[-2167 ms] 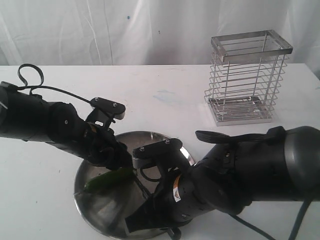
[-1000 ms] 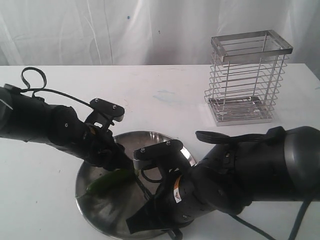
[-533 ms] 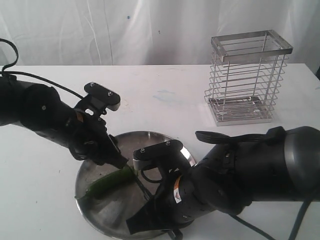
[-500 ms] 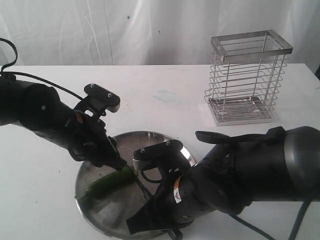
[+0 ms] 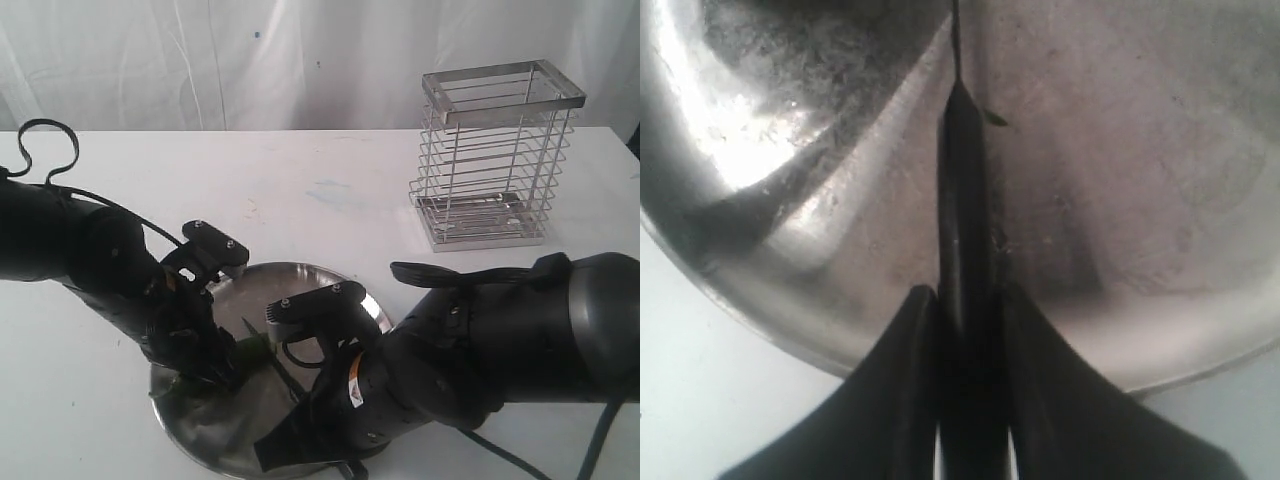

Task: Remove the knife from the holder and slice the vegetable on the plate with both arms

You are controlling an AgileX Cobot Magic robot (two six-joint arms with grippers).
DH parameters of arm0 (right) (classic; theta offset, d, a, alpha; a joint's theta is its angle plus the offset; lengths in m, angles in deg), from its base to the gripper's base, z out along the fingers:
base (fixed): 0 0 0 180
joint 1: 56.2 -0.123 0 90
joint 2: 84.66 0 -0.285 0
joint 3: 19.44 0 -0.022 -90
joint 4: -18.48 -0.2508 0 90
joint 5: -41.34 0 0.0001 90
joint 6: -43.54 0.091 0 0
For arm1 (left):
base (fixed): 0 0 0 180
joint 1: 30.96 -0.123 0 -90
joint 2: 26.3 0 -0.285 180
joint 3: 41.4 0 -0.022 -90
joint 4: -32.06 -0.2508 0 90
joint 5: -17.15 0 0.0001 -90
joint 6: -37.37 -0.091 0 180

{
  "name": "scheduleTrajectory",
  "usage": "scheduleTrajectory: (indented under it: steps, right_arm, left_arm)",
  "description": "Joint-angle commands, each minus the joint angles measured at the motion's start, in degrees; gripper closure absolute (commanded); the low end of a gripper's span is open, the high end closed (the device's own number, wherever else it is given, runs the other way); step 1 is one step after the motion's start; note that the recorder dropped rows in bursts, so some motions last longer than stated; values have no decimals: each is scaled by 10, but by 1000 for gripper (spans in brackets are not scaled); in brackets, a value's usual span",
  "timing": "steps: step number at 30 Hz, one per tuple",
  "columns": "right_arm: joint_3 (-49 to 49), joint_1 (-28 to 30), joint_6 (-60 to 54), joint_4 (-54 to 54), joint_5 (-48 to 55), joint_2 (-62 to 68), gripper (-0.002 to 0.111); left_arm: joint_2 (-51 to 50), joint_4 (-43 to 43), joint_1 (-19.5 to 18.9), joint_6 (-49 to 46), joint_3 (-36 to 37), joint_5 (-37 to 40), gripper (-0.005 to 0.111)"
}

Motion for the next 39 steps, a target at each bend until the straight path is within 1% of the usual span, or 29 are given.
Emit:
scheduleTrajectory:
  steps: [1, 6, 12, 17, 32, 39]
  right_arm:
    - [-1, 0, -13, 1, 52, -1, 108]
    - [-2, 0, -13, 1, 105, -2, 108]
    - [-32, 0, -37, 1, 149, -2, 108]
    - [-54, 0, -43, 2, 151, -2, 108]
    - [-55, 0, -43, 6, 133, 5, 108]
    - [-55, 0, -43, 8, 131, 5, 108]
  left_arm:
    - [-5, 6, 3, 4, 4, -16, 51]
    - [-5, 10, 3, 9, 4, -27, 51]
    - [-5, 10, 3, 17, 4, -29, 51]
    - [-5, 15, 3, 18, 4, -28, 51]
    - [38, 26, 3, 18, -2, -19, 51]
    - [38, 62, 3, 17, -2, -28, 51]
